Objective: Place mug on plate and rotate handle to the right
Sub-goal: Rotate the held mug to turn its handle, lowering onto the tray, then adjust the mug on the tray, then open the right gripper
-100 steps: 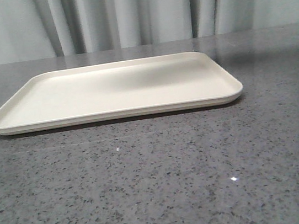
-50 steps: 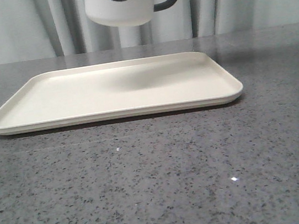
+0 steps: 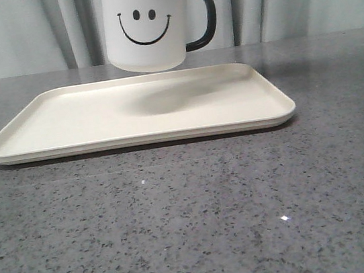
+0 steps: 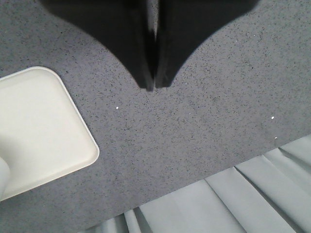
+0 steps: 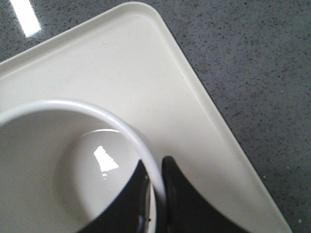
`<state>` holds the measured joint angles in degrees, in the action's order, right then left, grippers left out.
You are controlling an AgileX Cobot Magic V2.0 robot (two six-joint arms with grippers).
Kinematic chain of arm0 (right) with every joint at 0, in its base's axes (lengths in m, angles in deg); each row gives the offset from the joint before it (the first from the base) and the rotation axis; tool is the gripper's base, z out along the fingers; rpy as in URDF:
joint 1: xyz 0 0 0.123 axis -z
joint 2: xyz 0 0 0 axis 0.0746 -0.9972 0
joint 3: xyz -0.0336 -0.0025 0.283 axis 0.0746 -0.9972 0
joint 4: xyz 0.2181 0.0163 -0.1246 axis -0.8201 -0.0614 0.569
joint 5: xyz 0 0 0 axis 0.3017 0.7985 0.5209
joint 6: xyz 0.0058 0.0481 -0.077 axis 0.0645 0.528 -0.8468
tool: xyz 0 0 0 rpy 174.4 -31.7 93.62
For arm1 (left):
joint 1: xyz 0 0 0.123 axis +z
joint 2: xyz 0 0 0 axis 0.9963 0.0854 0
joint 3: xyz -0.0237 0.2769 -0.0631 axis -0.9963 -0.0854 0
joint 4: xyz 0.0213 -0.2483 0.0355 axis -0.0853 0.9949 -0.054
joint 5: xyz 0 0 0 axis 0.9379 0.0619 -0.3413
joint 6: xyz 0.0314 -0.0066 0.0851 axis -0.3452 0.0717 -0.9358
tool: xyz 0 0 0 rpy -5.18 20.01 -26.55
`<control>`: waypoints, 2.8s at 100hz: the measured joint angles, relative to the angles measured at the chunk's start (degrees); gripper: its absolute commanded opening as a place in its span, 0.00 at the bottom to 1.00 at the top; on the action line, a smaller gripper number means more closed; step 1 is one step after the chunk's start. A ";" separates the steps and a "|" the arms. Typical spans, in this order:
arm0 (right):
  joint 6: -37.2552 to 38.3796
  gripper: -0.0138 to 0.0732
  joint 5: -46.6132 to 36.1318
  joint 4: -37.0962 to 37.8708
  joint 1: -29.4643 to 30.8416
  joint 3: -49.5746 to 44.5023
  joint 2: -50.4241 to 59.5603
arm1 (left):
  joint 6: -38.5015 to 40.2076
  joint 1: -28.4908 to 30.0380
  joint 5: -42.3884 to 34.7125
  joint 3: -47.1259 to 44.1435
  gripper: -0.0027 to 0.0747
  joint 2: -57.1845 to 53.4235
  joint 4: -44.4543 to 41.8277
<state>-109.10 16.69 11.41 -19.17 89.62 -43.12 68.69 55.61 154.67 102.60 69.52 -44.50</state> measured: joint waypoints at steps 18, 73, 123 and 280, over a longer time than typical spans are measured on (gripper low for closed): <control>0.13 0.03 -0.11 0.00 -0.14 0.00 -1.43 | 0.00 0.00 0.00 -0.07 0.01 0.00 0.00; 0.86 0.03 -0.43 0.13 -1.81 0.00 -4.01 | 0.00 0.00 0.00 -0.12 0.01 0.00 0.00; 0.95 0.03 -0.65 0.34 -1.81 -1.94 -4.01 | 0.00 0.00 0.00 -0.12 0.01 0.00 0.00; 1.08 0.04 -0.74 0.34 -1.81 -2.04 -4.72 | 0.00 0.00 0.00 -0.12 0.01 0.00 0.00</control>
<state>-108.02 15.95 11.75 -20.98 87.58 -47.84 68.69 55.61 154.67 102.47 69.52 -44.50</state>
